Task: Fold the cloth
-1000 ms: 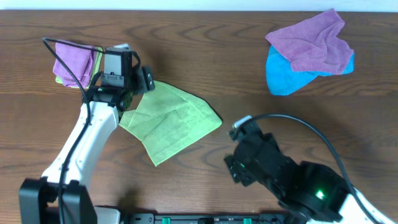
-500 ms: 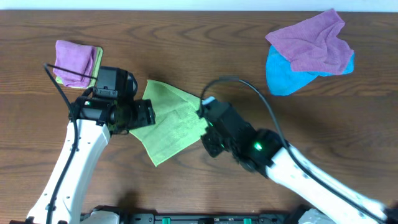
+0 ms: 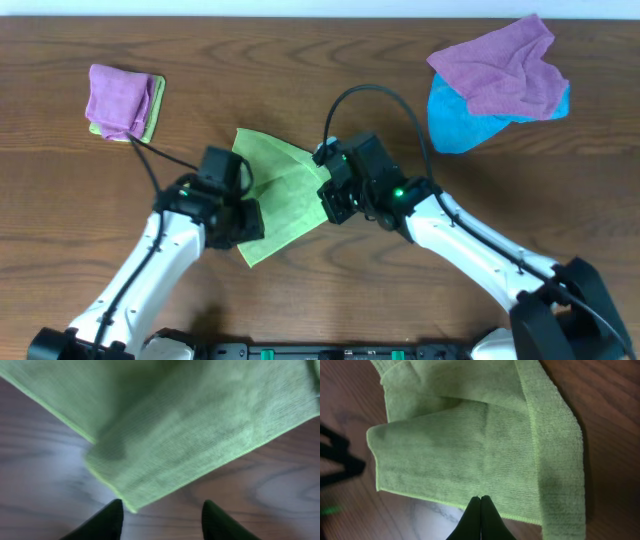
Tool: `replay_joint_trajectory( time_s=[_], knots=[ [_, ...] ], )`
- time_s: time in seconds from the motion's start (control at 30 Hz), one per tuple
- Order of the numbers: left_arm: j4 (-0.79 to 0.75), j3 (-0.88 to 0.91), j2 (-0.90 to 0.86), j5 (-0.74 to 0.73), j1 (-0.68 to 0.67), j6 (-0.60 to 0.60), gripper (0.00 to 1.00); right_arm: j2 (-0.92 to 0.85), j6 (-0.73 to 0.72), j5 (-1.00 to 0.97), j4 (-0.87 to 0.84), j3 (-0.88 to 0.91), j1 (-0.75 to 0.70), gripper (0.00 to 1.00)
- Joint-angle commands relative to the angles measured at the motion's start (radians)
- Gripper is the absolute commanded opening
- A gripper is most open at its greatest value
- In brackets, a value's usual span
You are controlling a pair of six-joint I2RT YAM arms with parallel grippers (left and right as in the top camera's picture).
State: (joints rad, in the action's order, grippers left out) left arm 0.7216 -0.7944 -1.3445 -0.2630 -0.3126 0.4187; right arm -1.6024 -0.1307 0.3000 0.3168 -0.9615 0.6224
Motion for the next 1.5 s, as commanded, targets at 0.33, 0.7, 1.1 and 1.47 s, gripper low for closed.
replay_joint_trajectory(
  time_s=[0.33, 0.7, 1.1, 1.47],
  knots=[
    [-0.146, 0.167, 0.007, 0.142, -0.159, 0.322, 0.06, -0.124, 0.043, 0.117, -0.048, 0.002, -0.019, 0.01],
    [-0.21, 0.192, -0.027, 0.196, -0.159, 0.391, 0.06, -0.209, 0.042, 0.056, -0.135, 0.002, -0.021, 0.01],
    [-0.222, 0.193, -0.119, 0.194, -0.159, 0.416, 0.06, -0.258, 0.042, -0.035, -0.208, 0.0, -0.079, 0.01],
    [-0.215, 0.193, -0.187, 0.151, -0.159, 0.416, 0.06, -0.346, 0.03, -0.061, -0.224, -0.001, -0.153, 0.01]
  ],
)
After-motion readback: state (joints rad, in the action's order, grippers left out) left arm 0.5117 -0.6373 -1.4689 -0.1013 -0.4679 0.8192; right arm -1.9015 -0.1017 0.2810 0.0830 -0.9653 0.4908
